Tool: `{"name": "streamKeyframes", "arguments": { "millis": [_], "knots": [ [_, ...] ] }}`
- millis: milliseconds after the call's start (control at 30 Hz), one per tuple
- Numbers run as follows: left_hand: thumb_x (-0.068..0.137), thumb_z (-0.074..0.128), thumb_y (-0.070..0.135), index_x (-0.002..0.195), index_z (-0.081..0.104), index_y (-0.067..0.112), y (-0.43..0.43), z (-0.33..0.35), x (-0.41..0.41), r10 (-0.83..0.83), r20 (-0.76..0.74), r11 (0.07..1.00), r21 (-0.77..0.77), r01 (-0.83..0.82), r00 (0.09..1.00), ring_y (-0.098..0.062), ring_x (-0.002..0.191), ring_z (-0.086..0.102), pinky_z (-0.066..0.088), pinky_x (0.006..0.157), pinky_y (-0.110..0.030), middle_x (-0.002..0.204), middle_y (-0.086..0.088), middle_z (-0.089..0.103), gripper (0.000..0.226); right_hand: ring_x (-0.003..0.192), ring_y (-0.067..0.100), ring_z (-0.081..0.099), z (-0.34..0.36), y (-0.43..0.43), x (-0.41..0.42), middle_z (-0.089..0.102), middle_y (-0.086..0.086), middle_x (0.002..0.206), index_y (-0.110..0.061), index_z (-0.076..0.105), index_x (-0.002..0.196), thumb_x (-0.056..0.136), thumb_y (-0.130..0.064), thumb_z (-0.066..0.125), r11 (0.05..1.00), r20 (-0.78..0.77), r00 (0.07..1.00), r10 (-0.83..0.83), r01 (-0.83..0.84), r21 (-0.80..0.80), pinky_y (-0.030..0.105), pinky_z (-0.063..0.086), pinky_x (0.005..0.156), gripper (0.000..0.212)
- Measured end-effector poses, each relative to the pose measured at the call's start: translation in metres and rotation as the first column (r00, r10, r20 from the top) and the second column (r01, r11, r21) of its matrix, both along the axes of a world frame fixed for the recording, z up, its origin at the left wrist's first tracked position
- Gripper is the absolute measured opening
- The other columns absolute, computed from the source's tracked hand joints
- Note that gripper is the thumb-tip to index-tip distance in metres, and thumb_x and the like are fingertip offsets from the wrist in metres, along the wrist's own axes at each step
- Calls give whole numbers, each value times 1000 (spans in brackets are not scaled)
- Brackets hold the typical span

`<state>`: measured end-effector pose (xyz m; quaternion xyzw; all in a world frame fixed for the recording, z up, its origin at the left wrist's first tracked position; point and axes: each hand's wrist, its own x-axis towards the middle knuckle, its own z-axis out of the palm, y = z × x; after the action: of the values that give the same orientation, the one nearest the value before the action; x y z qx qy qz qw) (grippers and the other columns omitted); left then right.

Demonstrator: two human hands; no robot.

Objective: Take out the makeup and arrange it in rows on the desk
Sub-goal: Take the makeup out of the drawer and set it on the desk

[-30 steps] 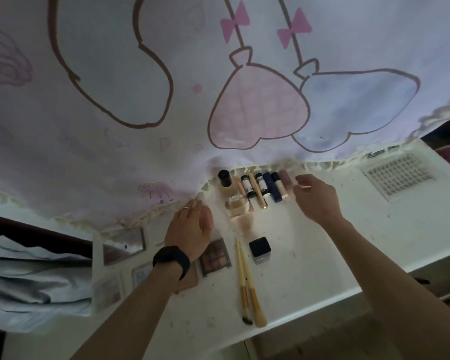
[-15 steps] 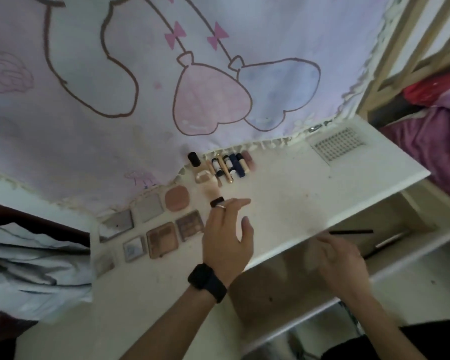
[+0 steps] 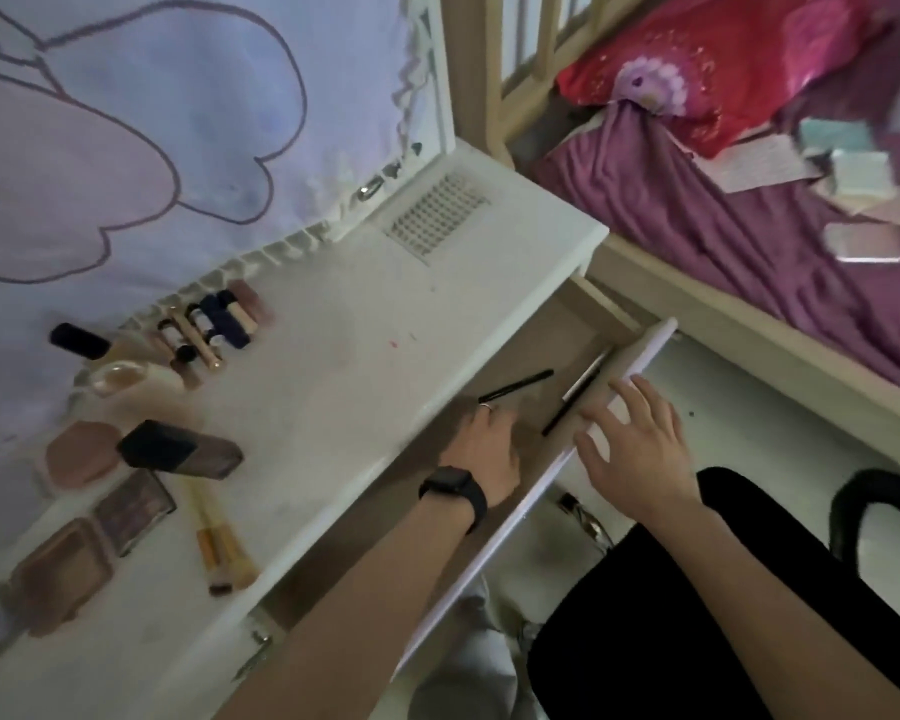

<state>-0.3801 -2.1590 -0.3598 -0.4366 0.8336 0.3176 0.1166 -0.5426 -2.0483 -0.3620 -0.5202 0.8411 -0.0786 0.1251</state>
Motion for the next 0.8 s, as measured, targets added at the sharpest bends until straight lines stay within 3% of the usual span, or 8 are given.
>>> {"name": "streamKeyframes", "arguments": {
  "millis": [167, 300, 400, 467, 567, 667, 800],
  "knots": [
    [92, 45, 0, 150, 29, 15, -25, -46, -40, -102, 149, 987, -106, 119, 984, -34, 134, 35, 48, 98, -51, 150, -10, 29, 61, 142, 32, 38, -7, -9, -21, 57, 10, 137, -25, 74, 99, 94, -33, 60, 997, -39, 999, 14, -17, -78, 54, 32, 115, 17],
    [96, 37, -7, 145, 32, 8, -31, -65, -61, -92, 207, 974, -187, 131, 974, -35, 138, 31, 50, 95, -48, 147, -15, 34, 52, 129, 29, 51, -12, -26, -34, 68, 2, 112, -22, 77, 85, 90, -33, 52, 995, -121, 992, 38, -50, -92, 55, 28, 116, 28],
    [99, 34, -5, 147, 28, 2, -30, -69, -67, -99, 211, 983, -131, 129, 972, -40, 132, 43, 49, 97, -49, 145, -24, 38, 49, 134, 19, 46, -1, -56, -41, 68, -7, 117, -31, 74, 104, 96, -33, 47, 972, -110, 986, 129, -104, 210, 51, 1, 122, 29],
    [98, 41, 0, 144, 33, 4, -26, -69, -71, 0, 139, 999, 36, -5, 990, -42, 118, 54, 50, 93, -48, 137, -24, 45, 46, 133, 18, 46, 3, -78, -48, 64, -8, 121, -34, 69, 113, 95, -31, 46, 904, -130, 968, 213, -145, 401, 53, -3, 122, 30],
    [98, 47, 14, 131, 52, 8, -21, -73, -76, 226, 53, 932, 280, -232, 973, -37, 108, 60, 50, 84, -40, 125, -18, 58, 34, 123, 24, 48, 1, -106, -56, 61, -2, 120, -28, 66, 116, 90, -25, 54, 812, -187, 934, 306, -154, 563, 51, 17, 119, 28],
    [97, 51, 20, 113, 64, 10, -20, -79, -77, 301, 52, 888, 350, -300, 952, -31, 95, 64, 48, 72, -34, 109, -12, 66, 23, 122, 28, 44, -8, -125, -58, 53, 5, 133, -21, 57, 133, 90, -16, 58, 761, -162, 930, 329, -159, 629, 43, 38, 102, 43],
    [96, 54, 24, 108, 67, 12, -22, -82, -74, 331, 21, 871, 379, -314, 943, -24, 76, 58, 46, 66, -32, 97, -7, 66, 22, 123, 26, 39, -20, -137, -60, 52, 0, 135, -25, 59, 130, 91, -19, 56, 660, -158, 896, 414, -176, 731, 39, 37, 99, 39]
  ]
}}
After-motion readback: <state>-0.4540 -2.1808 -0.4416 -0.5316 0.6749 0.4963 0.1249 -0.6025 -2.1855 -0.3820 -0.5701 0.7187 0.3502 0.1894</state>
